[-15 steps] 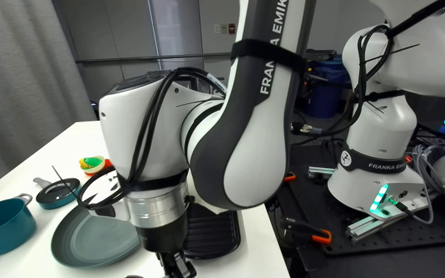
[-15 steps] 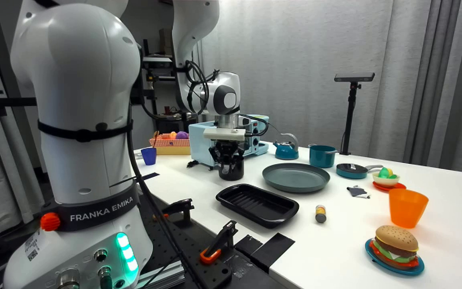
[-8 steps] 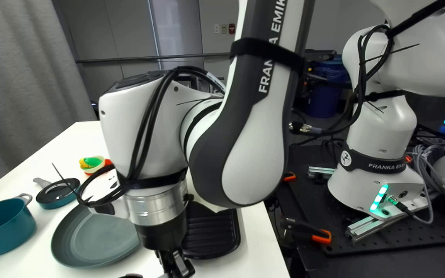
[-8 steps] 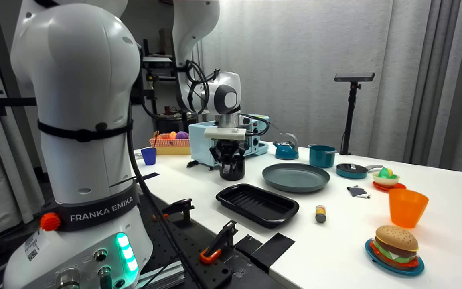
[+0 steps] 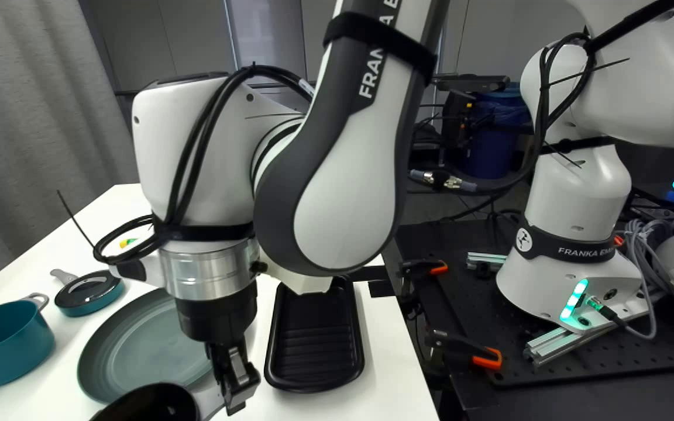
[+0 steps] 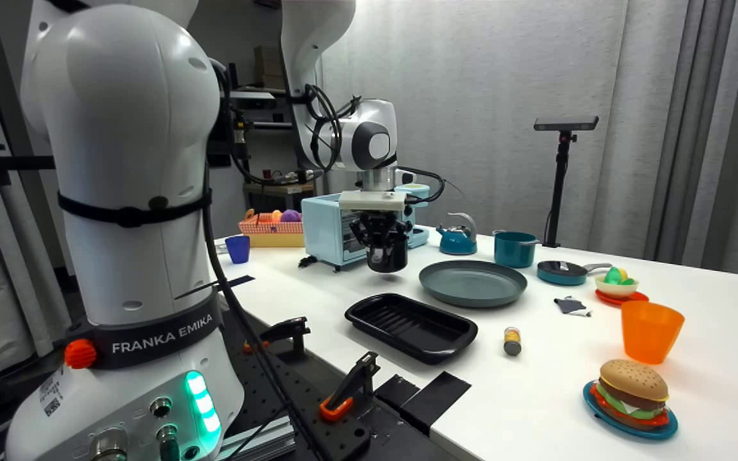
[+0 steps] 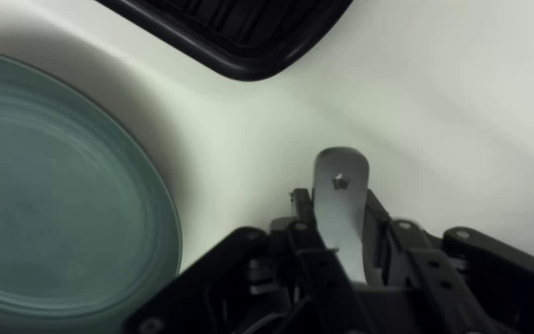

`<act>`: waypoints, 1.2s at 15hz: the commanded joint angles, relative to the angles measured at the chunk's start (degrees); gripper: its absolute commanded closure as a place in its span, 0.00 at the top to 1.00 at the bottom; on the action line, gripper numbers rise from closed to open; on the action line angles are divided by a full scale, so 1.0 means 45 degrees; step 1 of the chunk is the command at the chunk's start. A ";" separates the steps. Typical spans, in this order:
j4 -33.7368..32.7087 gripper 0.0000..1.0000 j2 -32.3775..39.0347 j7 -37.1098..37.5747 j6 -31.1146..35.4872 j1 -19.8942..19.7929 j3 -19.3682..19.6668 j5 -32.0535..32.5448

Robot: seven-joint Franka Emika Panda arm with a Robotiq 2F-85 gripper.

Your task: Pour the fries out of the black pot and onto the grey plate

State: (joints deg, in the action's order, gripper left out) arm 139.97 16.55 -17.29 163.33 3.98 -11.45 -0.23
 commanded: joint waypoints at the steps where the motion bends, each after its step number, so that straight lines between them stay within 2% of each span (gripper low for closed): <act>1: -0.0235 0.07 -0.0260 -0.0144 0.0005 -0.0582 -0.0249 -0.0507; 4: -0.0465 0.07 -0.0162 -0.0513 0.0096 -0.1152 -0.0468 -0.1230; 8: -0.0753 0.07 0.0036 -0.1498 0.0023 -0.2212 -0.1156 -0.2966; 11: -0.0866 0.07 0.0205 -0.2032 -0.0161 -0.2667 -0.1403 -0.3604; 14: -0.1147 0.07 0.0589 -0.3006 -0.0341 -0.3548 -0.2393 -0.5266; 18: -0.1410 0.07 0.0554 -0.3899 -0.0317 -0.4207 -0.3193 -0.6453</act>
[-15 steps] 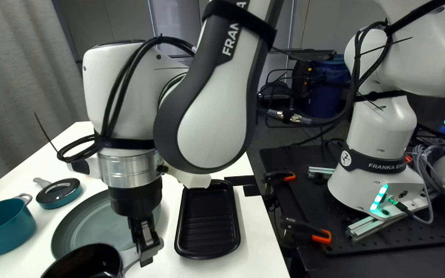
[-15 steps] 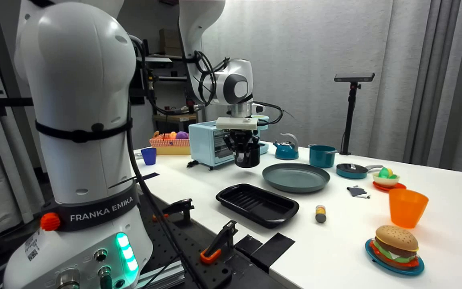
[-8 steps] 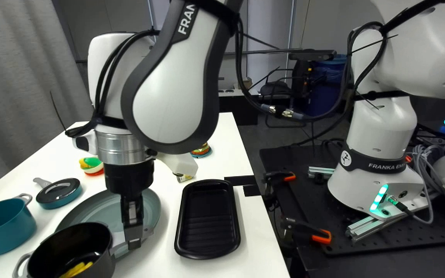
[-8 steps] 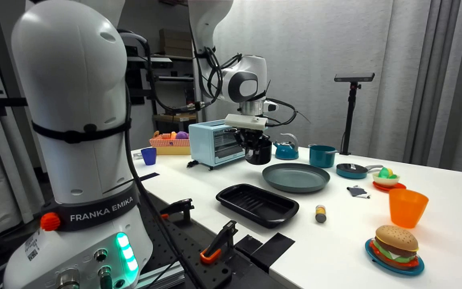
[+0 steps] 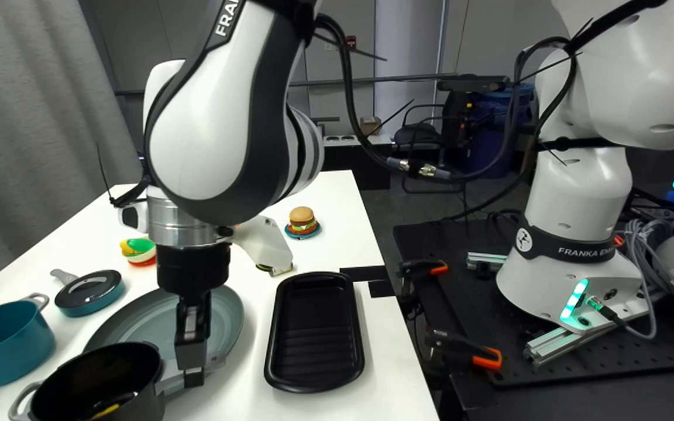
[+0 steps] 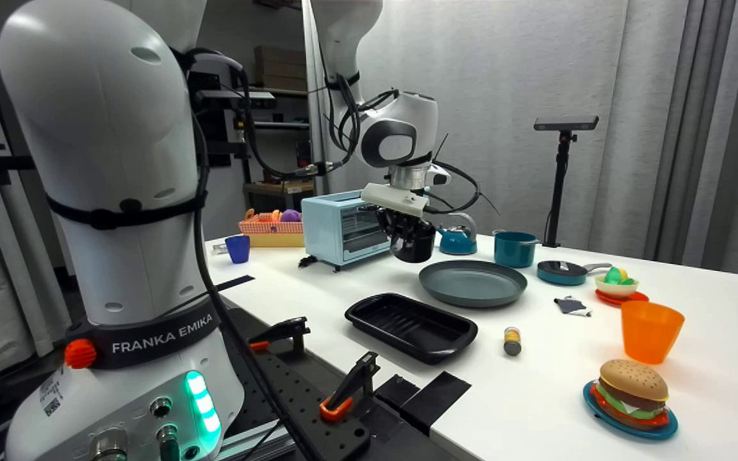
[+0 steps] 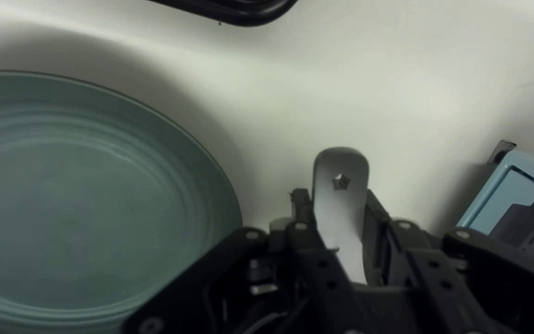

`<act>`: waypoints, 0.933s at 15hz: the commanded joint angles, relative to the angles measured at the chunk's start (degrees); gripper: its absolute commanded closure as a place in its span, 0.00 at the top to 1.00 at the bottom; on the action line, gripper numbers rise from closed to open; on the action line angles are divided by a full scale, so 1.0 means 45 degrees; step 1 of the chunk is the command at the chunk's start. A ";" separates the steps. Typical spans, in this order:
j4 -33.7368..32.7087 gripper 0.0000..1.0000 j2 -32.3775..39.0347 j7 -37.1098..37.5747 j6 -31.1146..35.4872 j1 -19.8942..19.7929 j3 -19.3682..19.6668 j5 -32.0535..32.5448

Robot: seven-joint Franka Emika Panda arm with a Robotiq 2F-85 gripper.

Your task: Pour the fries out of the black pot and onto the grey plate

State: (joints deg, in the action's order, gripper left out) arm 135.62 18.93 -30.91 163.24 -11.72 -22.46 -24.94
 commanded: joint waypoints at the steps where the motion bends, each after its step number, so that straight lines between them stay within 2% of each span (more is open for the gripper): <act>1: -0.0477 0.07 -0.0097 -0.1129 -0.0322 -0.0875 -0.0944 -0.1316; 4: -0.0502 0.07 -0.0504 -0.2249 -0.0345 -0.1449 -0.1677 -0.2853; 5: -0.0497 0.07 -0.0631 -0.2776 -0.0347 -0.1983 -0.2258 -0.3558; 9: -0.0562 0.07 -0.1103 -0.4845 -0.0558 -0.3184 -0.3452 -0.6224; 12: -0.0785 0.07 -0.1220 -0.7112 -0.1206 -0.4312 -0.4439 -0.9257; 14: -0.0799 0.07 -0.1384 -0.8641 -0.2346 -0.4996 -0.4775 -1.1320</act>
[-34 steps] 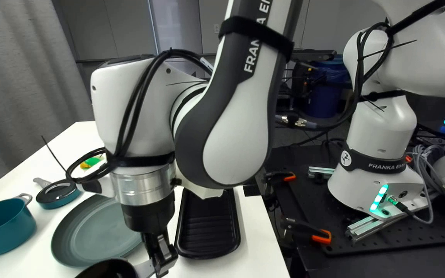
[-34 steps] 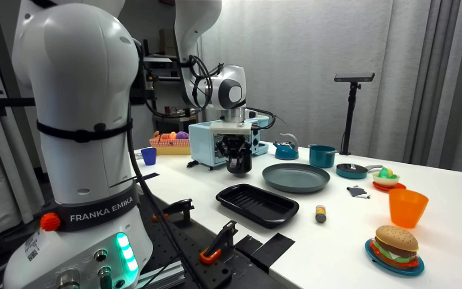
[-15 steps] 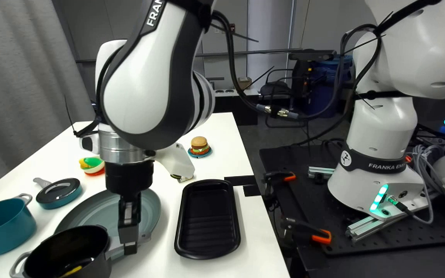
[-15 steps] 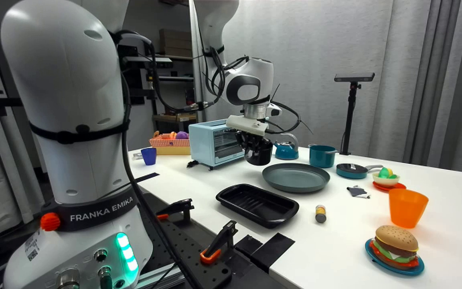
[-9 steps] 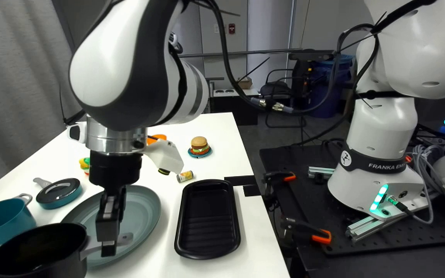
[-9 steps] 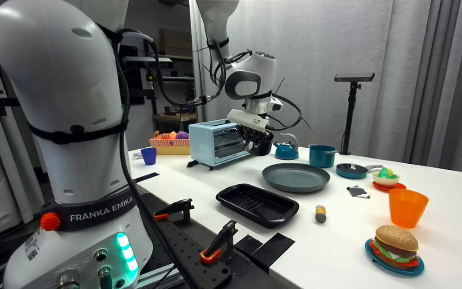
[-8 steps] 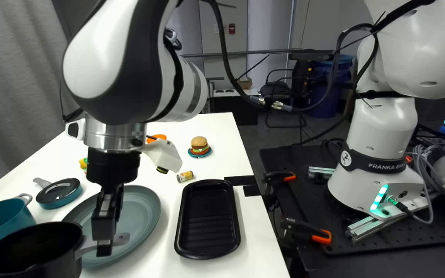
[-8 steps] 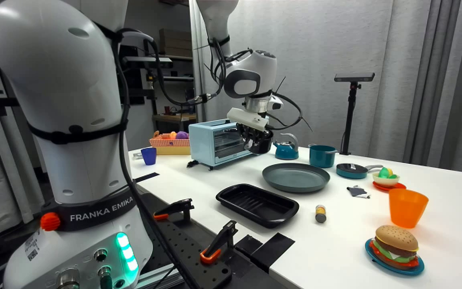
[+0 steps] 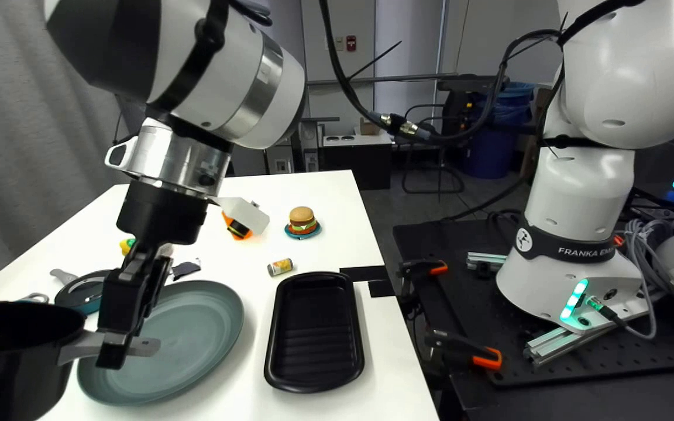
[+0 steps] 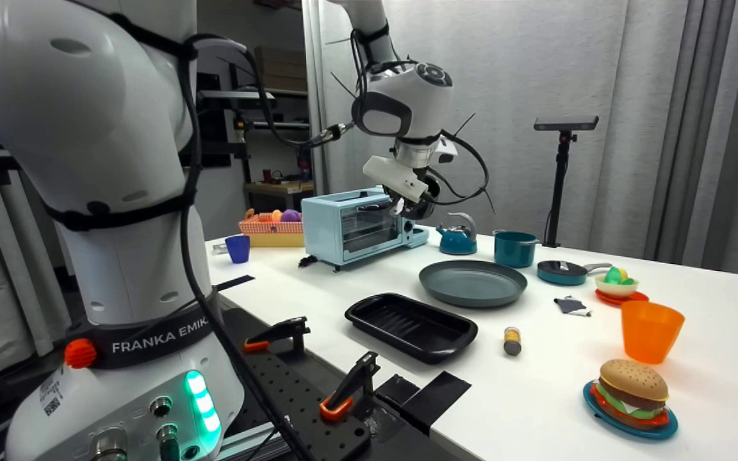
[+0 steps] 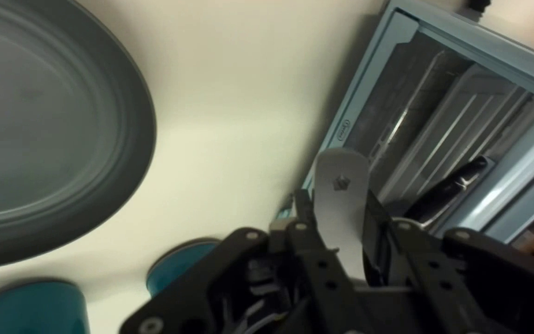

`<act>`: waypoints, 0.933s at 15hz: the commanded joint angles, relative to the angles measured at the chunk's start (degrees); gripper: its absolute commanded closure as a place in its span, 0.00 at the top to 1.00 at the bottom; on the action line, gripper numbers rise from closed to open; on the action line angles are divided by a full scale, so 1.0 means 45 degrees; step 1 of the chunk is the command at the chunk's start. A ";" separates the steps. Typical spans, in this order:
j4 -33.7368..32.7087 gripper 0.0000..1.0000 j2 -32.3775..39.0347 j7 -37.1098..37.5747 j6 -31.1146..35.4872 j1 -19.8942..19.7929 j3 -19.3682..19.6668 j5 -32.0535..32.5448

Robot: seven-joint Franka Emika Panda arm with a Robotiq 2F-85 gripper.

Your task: Pour the fries out of the black pot and onto the grey plate

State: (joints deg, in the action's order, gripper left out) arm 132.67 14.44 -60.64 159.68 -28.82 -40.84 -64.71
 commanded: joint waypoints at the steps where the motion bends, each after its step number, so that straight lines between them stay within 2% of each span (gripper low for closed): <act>1: -0.0074 0.07 -0.0485 -0.2687 -0.2252 -0.1497 -0.0730 -0.3386; 3: 0.0176 0.07 -0.0678 -0.3560 -0.3431 -0.1909 -0.0599 -0.4489; 4: 0.0219 0.07 -0.1222 -0.3968 -0.4642 0.0285 0.2020 -0.5342; 5: 0.0318 0.07 -0.1264 -0.4230 -0.5374 0.0506 0.2603 -0.5695; 8: 0.0655 0.07 -0.1445 -0.4708 -0.7321 0.2362 0.5522 -0.6397; 11: 0.1105 0.07 -0.1568 -0.4856 -0.8602 0.3380 0.7333 -0.6655; 14: 0.1480 0.07 -0.1644 -0.4862 -0.9734 0.3901 0.8488 -0.6835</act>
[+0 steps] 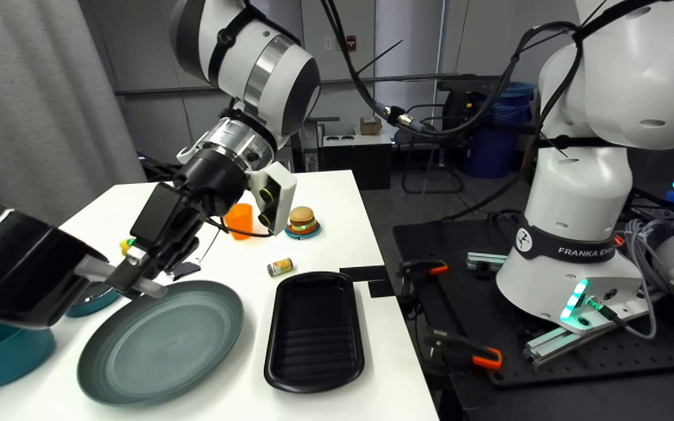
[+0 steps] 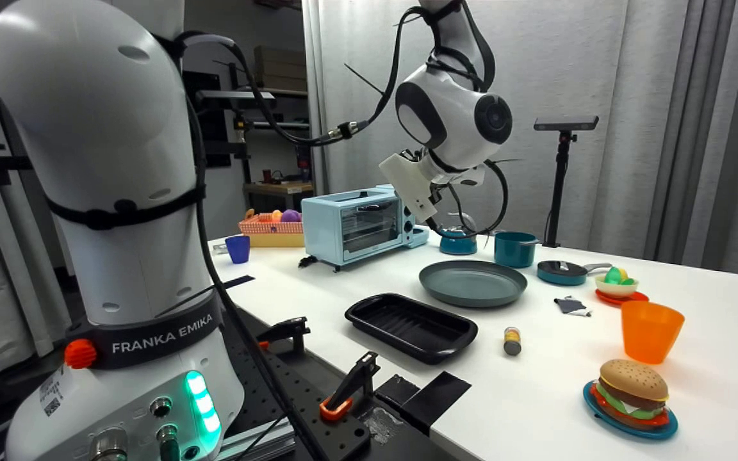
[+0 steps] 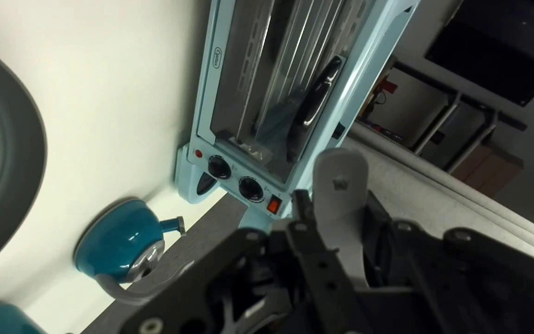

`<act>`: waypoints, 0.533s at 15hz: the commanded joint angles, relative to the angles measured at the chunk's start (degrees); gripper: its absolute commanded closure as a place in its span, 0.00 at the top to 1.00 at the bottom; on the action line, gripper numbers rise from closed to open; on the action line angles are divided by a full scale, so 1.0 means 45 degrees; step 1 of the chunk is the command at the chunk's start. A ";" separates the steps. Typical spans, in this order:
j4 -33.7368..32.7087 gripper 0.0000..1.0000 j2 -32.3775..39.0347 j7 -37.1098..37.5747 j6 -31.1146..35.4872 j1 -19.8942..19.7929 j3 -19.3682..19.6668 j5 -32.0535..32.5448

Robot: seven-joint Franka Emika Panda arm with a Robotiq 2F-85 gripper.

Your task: Pour the fries out of the black pot and onto the grey plate

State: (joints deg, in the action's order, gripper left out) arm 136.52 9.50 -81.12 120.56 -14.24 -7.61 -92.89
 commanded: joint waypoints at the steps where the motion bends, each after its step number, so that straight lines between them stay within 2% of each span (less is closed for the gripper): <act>1: 0.0729 0.07 -0.0563 -0.0304 -0.1454 0.0731 0.1396 -0.0646; 8: 0.1229 0.07 -0.0415 -0.0108 -0.4230 0.0750 0.2725 -0.1266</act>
State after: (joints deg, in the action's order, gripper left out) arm 140.06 9.08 -81.18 105.76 -11.90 2.02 -96.20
